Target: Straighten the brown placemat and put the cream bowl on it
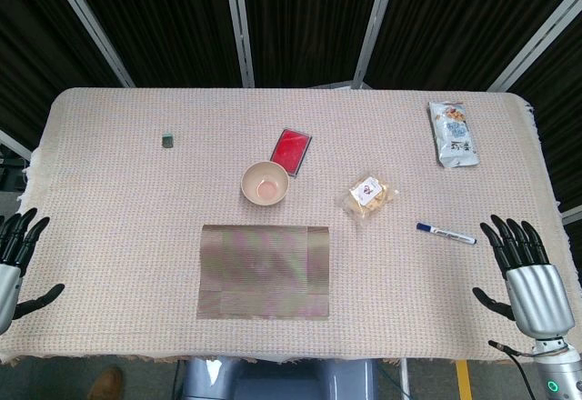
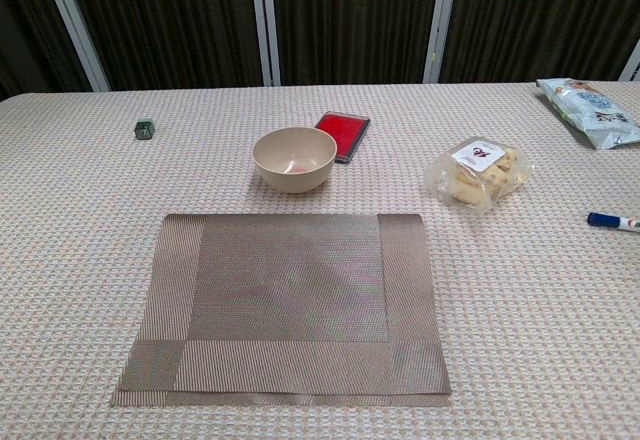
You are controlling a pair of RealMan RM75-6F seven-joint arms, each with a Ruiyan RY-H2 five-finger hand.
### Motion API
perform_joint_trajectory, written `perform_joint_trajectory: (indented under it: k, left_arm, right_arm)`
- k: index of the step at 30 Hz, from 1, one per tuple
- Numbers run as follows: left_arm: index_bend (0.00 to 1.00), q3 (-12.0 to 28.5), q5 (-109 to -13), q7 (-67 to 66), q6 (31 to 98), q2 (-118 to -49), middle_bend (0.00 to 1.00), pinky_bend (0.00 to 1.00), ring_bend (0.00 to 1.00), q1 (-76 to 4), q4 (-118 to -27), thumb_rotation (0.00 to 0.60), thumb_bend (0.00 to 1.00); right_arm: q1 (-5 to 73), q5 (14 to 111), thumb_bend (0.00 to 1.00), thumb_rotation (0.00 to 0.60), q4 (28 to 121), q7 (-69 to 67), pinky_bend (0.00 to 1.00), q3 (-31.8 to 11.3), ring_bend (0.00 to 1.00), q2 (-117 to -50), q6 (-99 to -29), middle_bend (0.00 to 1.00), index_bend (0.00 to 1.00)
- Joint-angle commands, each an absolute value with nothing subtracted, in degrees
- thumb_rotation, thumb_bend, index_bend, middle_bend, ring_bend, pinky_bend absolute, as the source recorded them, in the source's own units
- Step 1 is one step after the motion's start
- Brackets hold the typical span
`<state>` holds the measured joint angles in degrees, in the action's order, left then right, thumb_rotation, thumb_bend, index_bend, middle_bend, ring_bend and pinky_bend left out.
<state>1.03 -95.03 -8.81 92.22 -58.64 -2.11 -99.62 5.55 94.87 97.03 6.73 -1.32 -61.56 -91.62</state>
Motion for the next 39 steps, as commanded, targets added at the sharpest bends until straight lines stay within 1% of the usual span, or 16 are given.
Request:
perform_joint_trajectory:
  k: [1, 8, 11, 14, 17, 20, 24, 27, 32, 36, 39]
  left_arm:
    - [0.00, 0.90, -94.63, -8.95, 91.88, -58.74, 0.00, 0.00, 0.00, -2.04, -99.62, 0.600, 0.00]
    - [0.00, 1.40, -92.83, -7.73, 89.35, -59.59, 0.00, 0.00, 0.00, -3.28, -98.68, 0.600, 0.00]
    - [0.00, 2.40, -91.89, -5.61, 85.53, -60.14, 0.00, 0.00, 0.00, -5.99, -99.39, 0.600, 0.00]
    - [0.00, 4.86, -90.11, -5.87, 79.74, -60.74, 0.00, 0.00, 0.00, -10.71, -100.39, 0.600, 0.00]
    - [0.00, 8.48, -86.43, -9.00, 72.68, -62.36, 0.00, 0.00, 0.00, -16.68, -100.84, 0.600, 0.00]
    - [0.05, 12.64, -81.61, -12.63, 64.23, -65.62, 0.00, 0.00, 0.00, -24.27, -99.20, 0.600, 0.00]
    - [0.12, 15.75, -76.16, -17.16, 53.73, -72.20, 0.00, 0.00, 0.00, -34.04, -92.07, 0.600, 0.00]
    - [0.16, 16.78, -72.91, -19.33, 49.09, -77.61, 0.00, 0.00, 0.00, -39.29, -85.71, 0.600, 0.00]
    - [0.23, 17.24, -70.32, -20.40, 44.79, -85.46, 0.00, 0.00, 0.00, -45.46, -75.89, 0.600, 0.00]
    - [0.27, 16.93, -69.70, -20.38, 42.16, -89.88, 0.00, 0.00, 0.00, -48.98, -70.56, 0.600, 0.00]
    - [0.29, 16.50, -68.31, -20.40, 40.09, -92.96, 0.00, 0.00, 0.00, -51.09, -66.32, 0.600, 0.00]
  right_arm:
    - [5.49, 94.90, 0.00, 0.600, 96.97, 6.49, 0.00, -1.34, 0.00, -61.50, -91.52, 0.00, 0.00]
    - [5.30, 94.76, 0.00, 0.600, 97.66, 6.89, 0.00, -1.33, 0.00, -61.21, -91.00, 0.00, 0.00]
    - [5.24, 94.65, 0.00, 0.600, 98.22, 7.06, 0.00, -1.37, 0.00, -60.85, -90.75, 0.00, 0.00]
    - [5.21, 94.03, 0.00, 0.600, 99.06, 6.99, 0.00, -1.54, 0.00, -60.47, -90.34, 0.00, 0.00]
    - [5.32, 93.17, 0.00, 0.600, 99.60, 7.42, 0.00, -1.90, 0.00, -60.19, -89.75, 0.00, 0.00]
    - [5.59, 91.84, 0.00, 0.600, 99.67, 8.01, 0.00, -2.74, 0.00, -60.32, -89.28, 0.00, 0.00]
    - [5.95, 88.90, 0.00, 0.600, 99.55, 8.11, 0.00, -4.09, 0.00, -60.42, -88.30, 0.00, 0.00]
    - [6.14, 86.59, 0.00, 0.600, 99.27, 8.14, 0.00, -4.95, 0.00, -60.39, -87.43, 0.00, 0.00]
    - [6.44, 83.88, 0.00, 0.600, 98.40, 7.85, 0.00, -6.15, 0.00, -60.45, -86.50, 0.00, 0.00]
    - [6.37, 82.34, 0.00, 0.600, 97.94, 7.08, 0.00, -6.84, 0.00, -60.25, -86.27, 0.00, 0.00]
    - [6.51, 81.37, 0.00, 0.600, 97.65, 6.46, 0.00, -7.13, 0.00, -60.06, -85.52, 0.00, 0.00]
